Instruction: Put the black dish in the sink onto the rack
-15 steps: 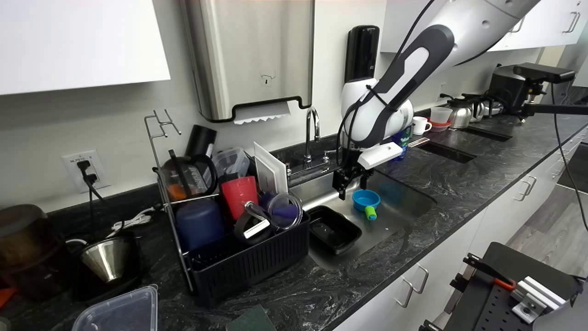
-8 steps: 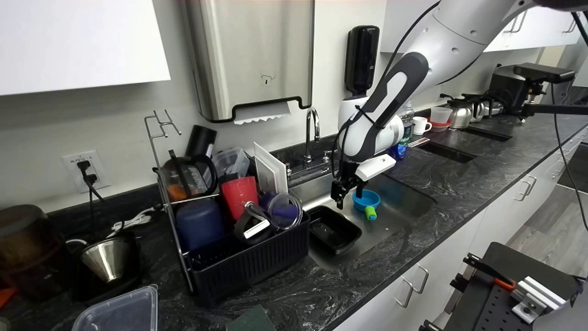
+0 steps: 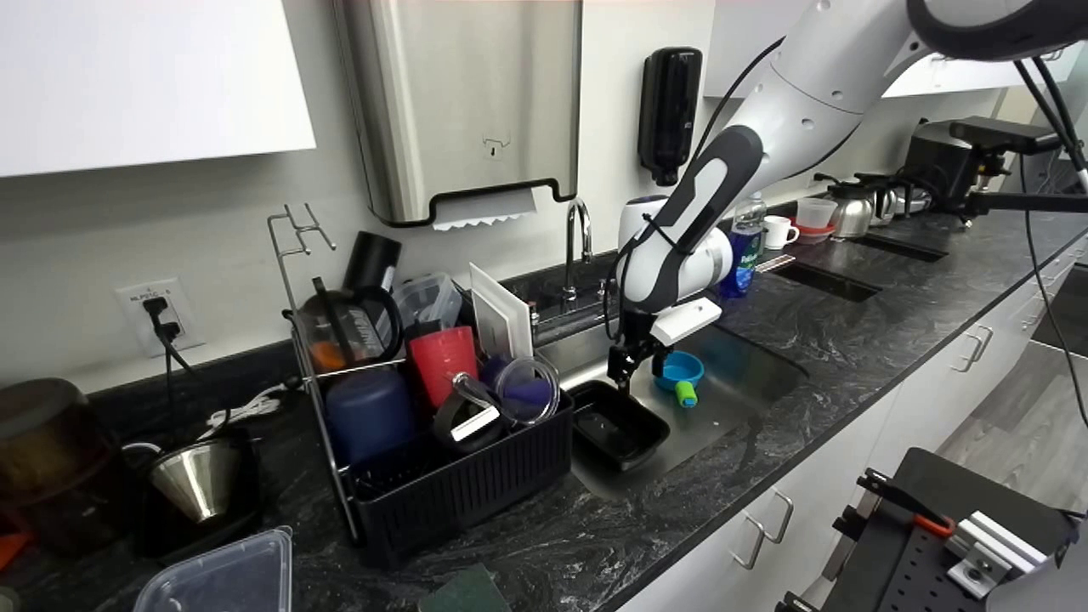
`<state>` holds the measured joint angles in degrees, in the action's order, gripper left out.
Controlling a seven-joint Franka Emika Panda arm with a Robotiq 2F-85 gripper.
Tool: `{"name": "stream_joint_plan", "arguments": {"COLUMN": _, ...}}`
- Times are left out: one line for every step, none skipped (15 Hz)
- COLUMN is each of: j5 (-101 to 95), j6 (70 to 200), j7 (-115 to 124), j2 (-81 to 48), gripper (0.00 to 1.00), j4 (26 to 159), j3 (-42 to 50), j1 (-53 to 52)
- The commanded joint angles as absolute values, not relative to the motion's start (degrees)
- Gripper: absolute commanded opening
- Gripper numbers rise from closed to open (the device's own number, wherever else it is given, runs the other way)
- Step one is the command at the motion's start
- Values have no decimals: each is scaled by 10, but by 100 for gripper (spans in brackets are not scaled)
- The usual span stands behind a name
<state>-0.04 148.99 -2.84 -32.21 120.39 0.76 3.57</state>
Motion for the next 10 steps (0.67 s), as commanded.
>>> {"name": "stream_joint_plan", "arguments": {"j5": 12, "j6": 1489, "j7": -55, "j2": -351, "gripper": 100, "j4": 1179, "j3": -5, "j1": 53}}
{"name": "stream_joint_plan", "arguments": {"j5": 12, "j6": 1486, "j7": -58, "j2": -360, "gripper": 100, "j4": 1172, "j3": -5, "j1": 55}}
{"name": "stream_joint_plan", "arguments": {"j5": 10, "j6": 1482, "j7": -61, "j2": -370, "gripper": 100, "j4": 1164, "j3": -4, "j1": 58}}
{"name": "stream_joint_plan", "arguments": {"j5": 9, "j6": 1479, "j7": -66, "j2": -380, "gripper": 100, "j4": 1156, "j3": -3, "j1": 61}}
{"name": "stream_joint_plan", "arguments": {"j5": 7, "j6": 1478, "j7": -68, "j2": -390, "gripper": 100, "j4": 1146, "j3": -1, "j1": 64}}
{"name": "stream_joint_plan", "arguments": {"j5": 6, "j6": 1478, "j7": -71, "j2": -399, "gripper": 100, "j4": 1137, "j3": -1, "j1": 67}}
{"name": "stream_joint_plan", "arguments": {"j5": 5, "j6": 1478, "j7": -75, "j2": -407, "gripper": 100, "j4": 1127, "j3": -1, "j1": 70}}
{"name": "stream_joint_plan", "arguments": {"j5": 5, "j6": 1478, "j7": -80, "j2": -416, "gripper": 100, "j4": 1116, "j3": -2, "j1": 73}}
{"name": "stream_joint_plan", "arguments": {"j5": 3, "j6": 1478, "j7": -83, "j2": -424, "gripper": 100, "j4": 1105, "j3": -2, "j1": 74}}
{"name": "stream_joint_plan", "arguments": {"j5": 3, "j6": 1478, "j7": -87, "j2": -432, "gripper": 100, "j4": 1093, "j3": -3, "j1": 76}}
